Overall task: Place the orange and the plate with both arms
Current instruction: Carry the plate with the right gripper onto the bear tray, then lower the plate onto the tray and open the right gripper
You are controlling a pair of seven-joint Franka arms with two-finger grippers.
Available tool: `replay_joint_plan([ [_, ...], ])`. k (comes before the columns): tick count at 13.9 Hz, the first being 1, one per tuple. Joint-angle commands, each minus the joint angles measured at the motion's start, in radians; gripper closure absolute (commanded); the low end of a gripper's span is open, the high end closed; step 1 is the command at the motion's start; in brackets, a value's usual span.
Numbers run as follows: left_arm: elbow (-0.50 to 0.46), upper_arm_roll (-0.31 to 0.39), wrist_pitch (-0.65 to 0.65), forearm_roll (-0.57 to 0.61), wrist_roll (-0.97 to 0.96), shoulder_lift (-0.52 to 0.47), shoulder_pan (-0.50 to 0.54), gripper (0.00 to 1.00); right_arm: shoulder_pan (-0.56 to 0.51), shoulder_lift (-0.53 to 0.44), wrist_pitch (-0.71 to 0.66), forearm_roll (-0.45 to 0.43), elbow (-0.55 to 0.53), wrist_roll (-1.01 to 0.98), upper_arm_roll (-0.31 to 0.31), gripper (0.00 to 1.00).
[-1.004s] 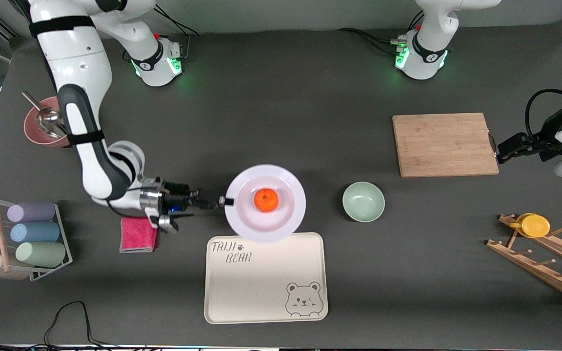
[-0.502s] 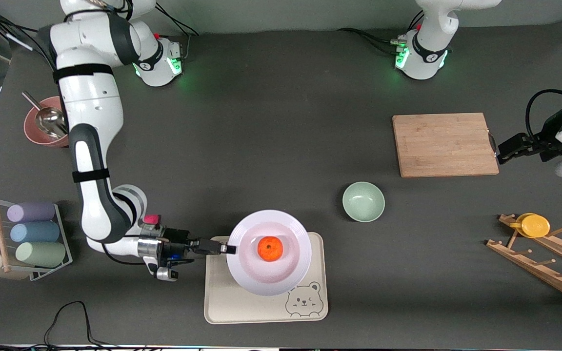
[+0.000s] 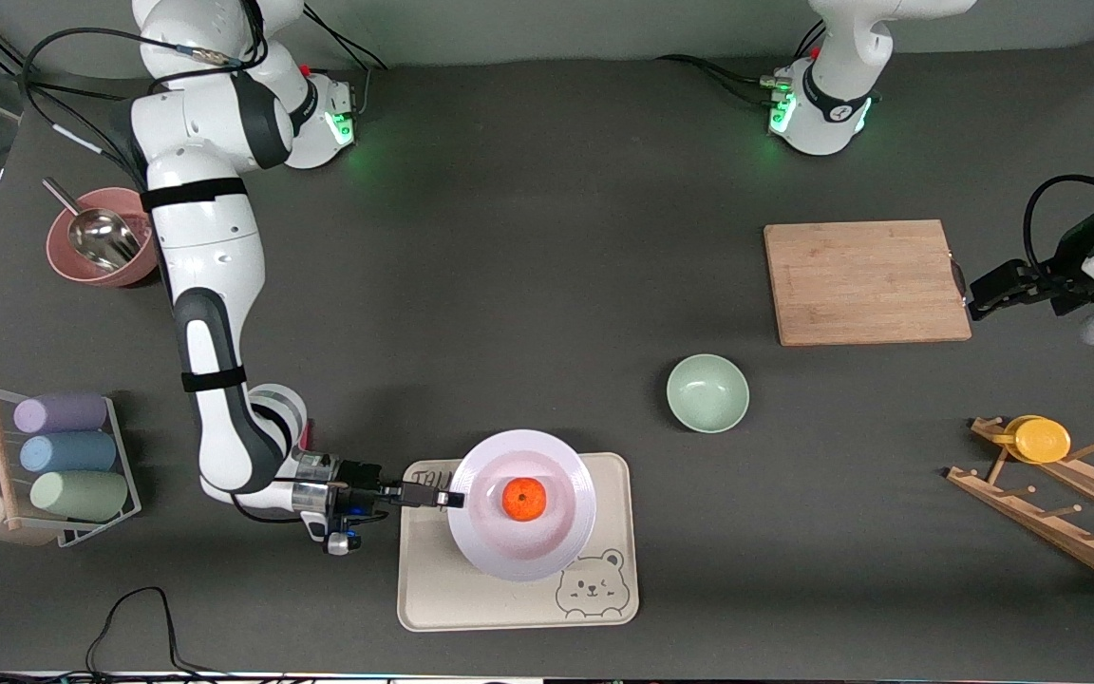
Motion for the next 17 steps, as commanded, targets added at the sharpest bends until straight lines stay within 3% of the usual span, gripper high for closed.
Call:
replay_joint_plan([
  [1, 0.006, 0.001, -0.006, 0.004, 0.007, -0.001, -0.001, 0.0, -0.008, 0.046, 0.012, 0.004, 0.052, -0.017, 0.012, 1.0],
  [14, 0.011, 0.002, -0.012, 0.002, 0.005, -0.007, -0.001, 0.0, -0.005, 0.077, 0.03, 0.001, 0.04, -0.149, 0.012, 1.0],
  [16, 0.012, 0.004, -0.007, -0.005, 0.004, -0.01, 0.006, 0.0, -0.005, 0.075, 0.032, 0.001, 0.04, -0.14, 0.012, 0.53],
  [17, 0.012, 0.004, 0.0, -0.007, 0.004, -0.01, 0.019, 0.0, -0.005, 0.075, 0.033, 0.0, 0.04, -0.14, 0.012, 0.48],
])
